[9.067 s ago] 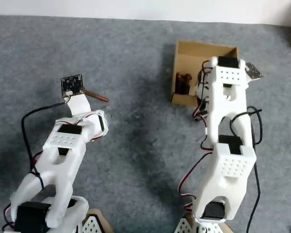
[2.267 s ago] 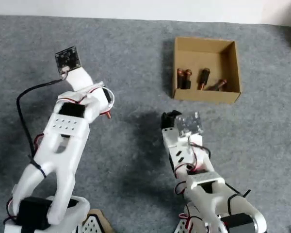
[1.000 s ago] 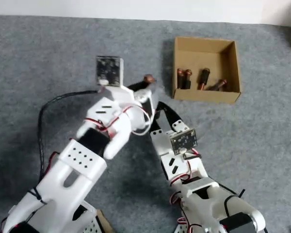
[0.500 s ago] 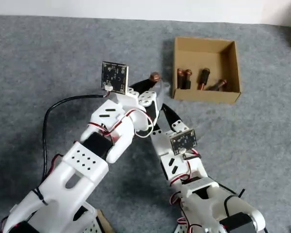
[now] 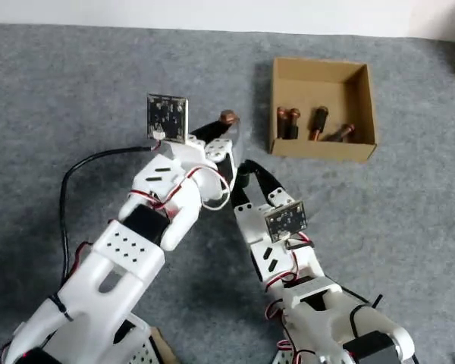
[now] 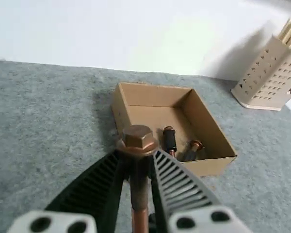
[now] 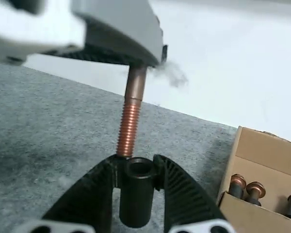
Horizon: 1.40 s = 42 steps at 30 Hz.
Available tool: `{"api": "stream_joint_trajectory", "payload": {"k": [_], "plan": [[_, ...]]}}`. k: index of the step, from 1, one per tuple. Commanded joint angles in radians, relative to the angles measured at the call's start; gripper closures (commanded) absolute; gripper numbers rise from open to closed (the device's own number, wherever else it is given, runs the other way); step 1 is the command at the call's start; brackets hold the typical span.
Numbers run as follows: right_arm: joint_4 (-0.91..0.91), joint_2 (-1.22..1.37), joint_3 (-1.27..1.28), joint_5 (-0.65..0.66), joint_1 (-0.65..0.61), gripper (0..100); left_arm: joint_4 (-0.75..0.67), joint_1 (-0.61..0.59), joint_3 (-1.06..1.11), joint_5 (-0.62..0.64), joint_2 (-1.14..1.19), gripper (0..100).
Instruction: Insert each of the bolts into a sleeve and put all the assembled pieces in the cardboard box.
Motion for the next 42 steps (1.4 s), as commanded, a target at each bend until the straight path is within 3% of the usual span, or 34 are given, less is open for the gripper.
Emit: {"api": "stream_joint_trajectory", "payload": {"k": [1,5,12,29,42], "plan": [[-0.031,-0.036,0.042,0.008,-0.008,99.4,-0.034,0.008,-0.001,-0.041,-0.033,99],[-0.031,-0.036,0.042,0.008,-0.008,99.4,-0.091,0.033,0.018,-0.041,-0.035,99],[-0.03,-0.036,0.042,0.008,-0.008,99.4,-0.092,0.045,0.016,0.017,-0.036,99],[-0.03,-0.036,0.042,0.006,-0.01,99.4,-0.094,0.056,0.059,0.014,-0.035,99],[-0.03,-0.038,0.054,0.002,-0.008,99.4,-0.094,0.082,0.096,-0.236,-0.035,99]]}}
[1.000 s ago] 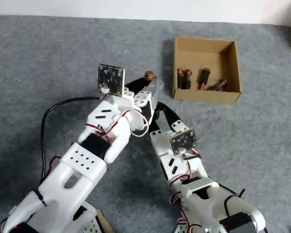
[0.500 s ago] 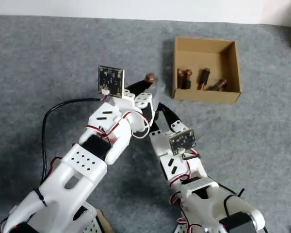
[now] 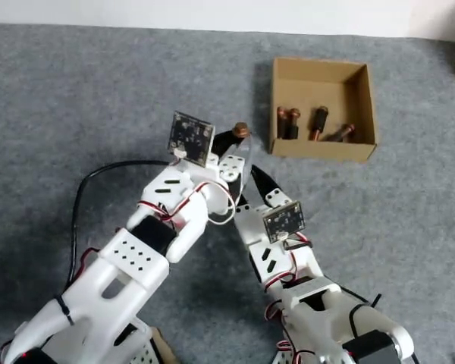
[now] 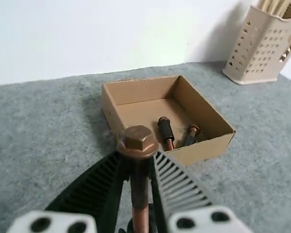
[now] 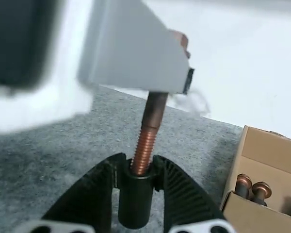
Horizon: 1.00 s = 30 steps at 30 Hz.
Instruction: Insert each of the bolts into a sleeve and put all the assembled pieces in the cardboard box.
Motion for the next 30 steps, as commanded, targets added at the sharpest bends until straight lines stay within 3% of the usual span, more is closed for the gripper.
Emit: {"api": "stream_joint_trajectory", "payload": {"k": [1,12,20,26,30], "plan": [[-0.031,-0.039,0.054,0.002,-0.001,99.4,-0.011,0.022,0.002,-0.072,-0.027,99],[-0.031,-0.039,0.051,0.0,0.007,99.4,-0.008,0.024,0.073,-0.084,-0.027,99],[-0.033,-0.039,0.051,-0.051,0.094,99.4,-0.008,0.024,0.068,-0.084,-0.027,99],[-0.033,-0.038,0.051,-0.075,0.099,99.4,0.015,0.016,0.068,-0.071,-0.027,79],[-0.031,-0.038,0.051,-0.077,0.099,99.4,0.144,0.015,0.018,0.046,-0.027,77]]}}
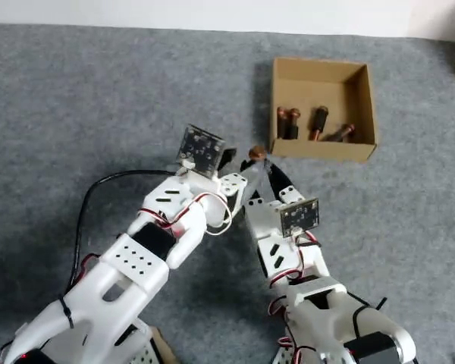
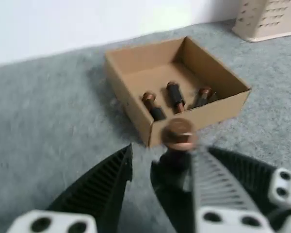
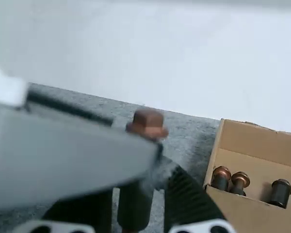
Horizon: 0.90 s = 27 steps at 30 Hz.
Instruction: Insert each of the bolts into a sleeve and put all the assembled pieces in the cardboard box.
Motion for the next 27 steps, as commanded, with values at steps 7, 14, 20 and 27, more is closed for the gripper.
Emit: {"api": "stream_joint_trajectory", "payload": {"k": [7,14,20,27], "plan": [[0.259,-0.036,-0.024,-0.031,0.016,99.4,0.141,-0.001,-0.105,0.176,-0.015,77],[0.489,-0.041,-0.136,-0.173,0.142,99.4,0.206,-0.087,-0.142,0.196,-0.021,77],[0.596,-0.047,-0.196,-0.219,0.2,99.4,0.367,-0.197,-0.119,0.198,-0.016,77],[0.826,-0.038,-0.337,-0.218,0.236,99.4,0.368,-0.298,0.033,0.198,-0.016,77]]}}
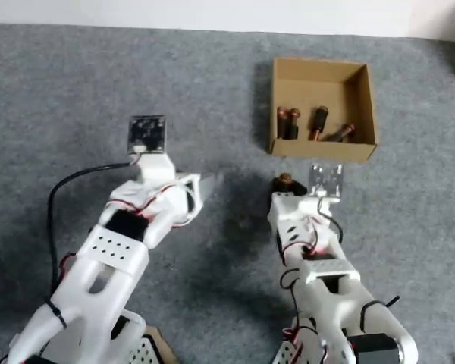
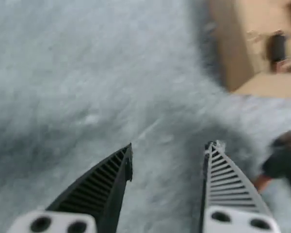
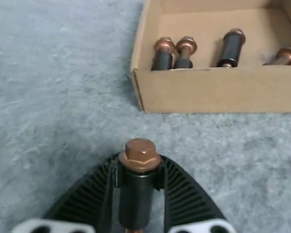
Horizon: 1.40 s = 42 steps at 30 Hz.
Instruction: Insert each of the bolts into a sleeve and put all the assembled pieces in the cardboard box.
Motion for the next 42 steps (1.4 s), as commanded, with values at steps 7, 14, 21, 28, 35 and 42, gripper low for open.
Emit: {"api": "stream_joint_trajectory", "payload": {"k": [7,14,21,28,35,42], "plan": [[0.427,-0.036,-0.401,-0.006,0.074,99.4,0.005,-0.081,0.038,0.009,-0.016,76],[0.647,-0.03,-0.688,0.081,0.091,99.4,-0.075,-0.116,0.09,0.005,-0.015,76],[0.682,0.171,-0.892,0.155,0.13,99.4,-0.221,-0.114,0.154,0.005,-0.015,77],[0.682,0.444,-1.136,0.155,0.217,99.4,-0.221,-0.116,0.156,0.005,-0.015,77],[0.682,0.613,-1.345,0.155,0.246,99.4,-0.221,-0.116,0.156,0.003,-0.015,77],[0.682,0.664,-1.44,0.155,0.245,99.4,-0.221,-0.116,0.156,0.003,-0.013,77]]}}
